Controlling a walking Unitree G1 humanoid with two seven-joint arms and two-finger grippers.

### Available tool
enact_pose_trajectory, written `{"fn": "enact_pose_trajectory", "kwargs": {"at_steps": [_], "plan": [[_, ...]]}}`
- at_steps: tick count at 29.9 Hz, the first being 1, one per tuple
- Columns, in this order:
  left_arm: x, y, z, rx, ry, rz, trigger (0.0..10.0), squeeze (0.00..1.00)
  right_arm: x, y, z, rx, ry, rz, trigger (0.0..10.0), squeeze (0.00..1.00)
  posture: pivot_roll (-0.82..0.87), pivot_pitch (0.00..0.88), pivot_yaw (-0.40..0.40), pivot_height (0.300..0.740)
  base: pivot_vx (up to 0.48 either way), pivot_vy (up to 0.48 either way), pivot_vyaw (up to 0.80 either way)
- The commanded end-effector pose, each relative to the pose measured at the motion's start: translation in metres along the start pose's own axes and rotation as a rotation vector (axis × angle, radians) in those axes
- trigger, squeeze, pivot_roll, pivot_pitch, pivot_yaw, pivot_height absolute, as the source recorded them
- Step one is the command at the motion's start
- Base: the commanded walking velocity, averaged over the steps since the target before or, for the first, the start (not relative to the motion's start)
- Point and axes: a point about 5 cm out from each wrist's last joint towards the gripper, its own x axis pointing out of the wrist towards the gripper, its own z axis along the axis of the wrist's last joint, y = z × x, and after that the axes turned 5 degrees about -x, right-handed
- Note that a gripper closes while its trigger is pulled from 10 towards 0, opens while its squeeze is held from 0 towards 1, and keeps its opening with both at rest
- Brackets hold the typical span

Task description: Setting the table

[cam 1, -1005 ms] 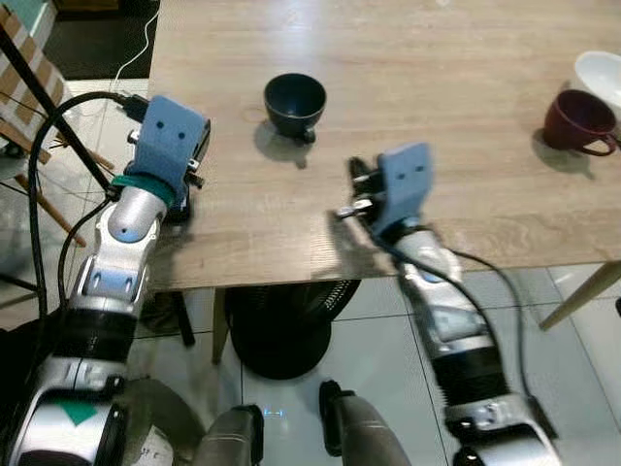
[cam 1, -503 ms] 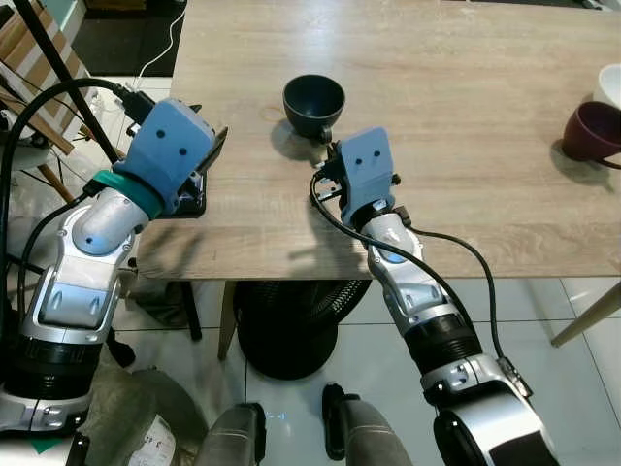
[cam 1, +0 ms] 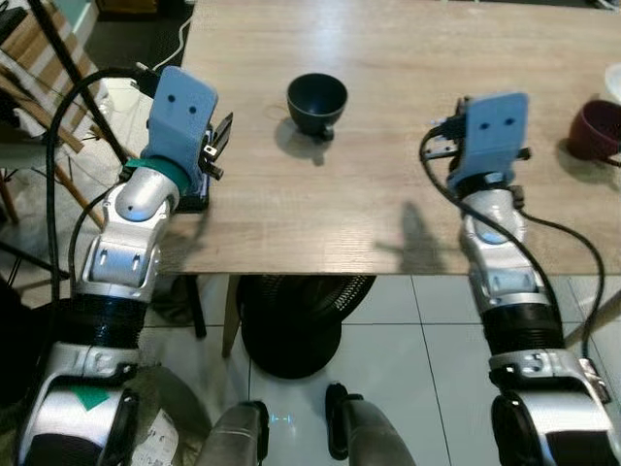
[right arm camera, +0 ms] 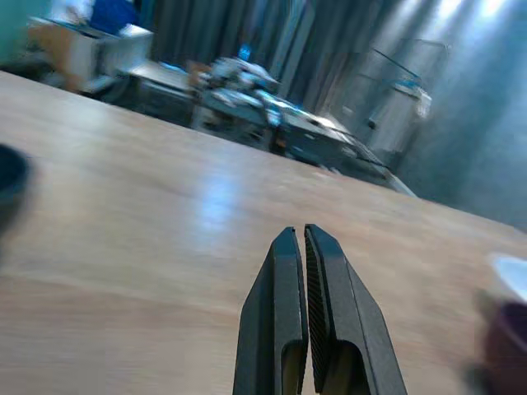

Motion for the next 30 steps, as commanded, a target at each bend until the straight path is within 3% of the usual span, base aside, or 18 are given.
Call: {"fn": "enact_pose_trajectory", "kwargs": {"at_steps": [1,4,18,19,20,21,23,24,26,28,30], "plan": [[0.004,-0.004,-0.010,-0.007,0.034,-0.015,10.0,0.00,-0.006,-0.017,-0.011,0.008,0.047,-0.044,10.0,0.00,0.04,0.171,0.054,0.740,0.000,0.000,0.00],[0.014,-0.005,-0.017,-0.006,0.077,-0.051,10.0,0.00,-0.014,-0.035,-0.021,-0.004,0.083,-0.086,10.0,0.00,0.03,0.179,0.062,0.740,0.000,0.000,0.00],[0.031,-0.010,-0.022,0.022,0.103,-0.081,10.0,0.00,-0.031,-0.053,-0.014,-0.019,0.060,-0.100,10.0,0.00,-0.05,0.216,0.087,0.740,0.000,0.000,0.00],[0.035,-0.012,-0.019,0.081,0.091,-0.106,10.0,0.00,-0.036,-0.056,-0.010,-0.021,0.051,-0.102,10.0,0.00,-0.06,0.224,0.096,0.740,0.000,0.000,0.00],[0.035,-0.012,-0.019,0.081,0.091,-0.106,10.0,0.00,-0.036,-0.056,-0.010,-0.021,0.051,-0.102,10.0,0.00,-0.06,0.224,0.096,0.740,0.000,0.000,0.00],[0.037,-0.014,-0.015,0.158,0.071,-0.141,10.0,0.00,-0.041,-0.059,-0.007,-0.025,0.044,-0.106,10.0,0.00,-0.07,0.232,0.109,0.740,0.000,0.000,0.00],[0.037,-0.014,-0.015,0.158,0.071,-0.141,10.0,0.00,-0.041,-0.059,-0.007,-0.025,0.044,-0.106,10.0,0.00,-0.07,0.232,0.109,0.740,0.000,0.000,0.00],[0.040,-0.016,-0.010,0.247,0.044,-0.184,10.0,0.00,-0.046,-0.062,-0.004,-0.027,0.043,-0.111,10.0,0.00,-0.08,0.240,0.116,0.740,0.000,0.000,0.00],[0.040,-0.016,-0.010,0.247,0.044,-0.184,10.0,0.00,-0.046,-0.062,-0.004,-0.027,0.043,-0.111,10.0,0.00,-0.08,0.240,0.116,0.740,0.000,0.000,0.00],[0.043,-0.018,0.003,0.421,-0.020,-0.278,10.0,0.00,-0.057,-0.066,-0.003,-0.033,0.051,-0.122,10.0,0.00,-0.09,0.241,0.130,0.740,0.000,0.000,0.00],[0.043,-0.018,0.003,0.421,-0.020,-0.278,10.0,0.00,-0.057,-0.066,-0.003,-0.033,0.051,-0.122,10.0,0.00,-0.09,0.241,0.130,0.740,0.000,0.000,0.00]]}}
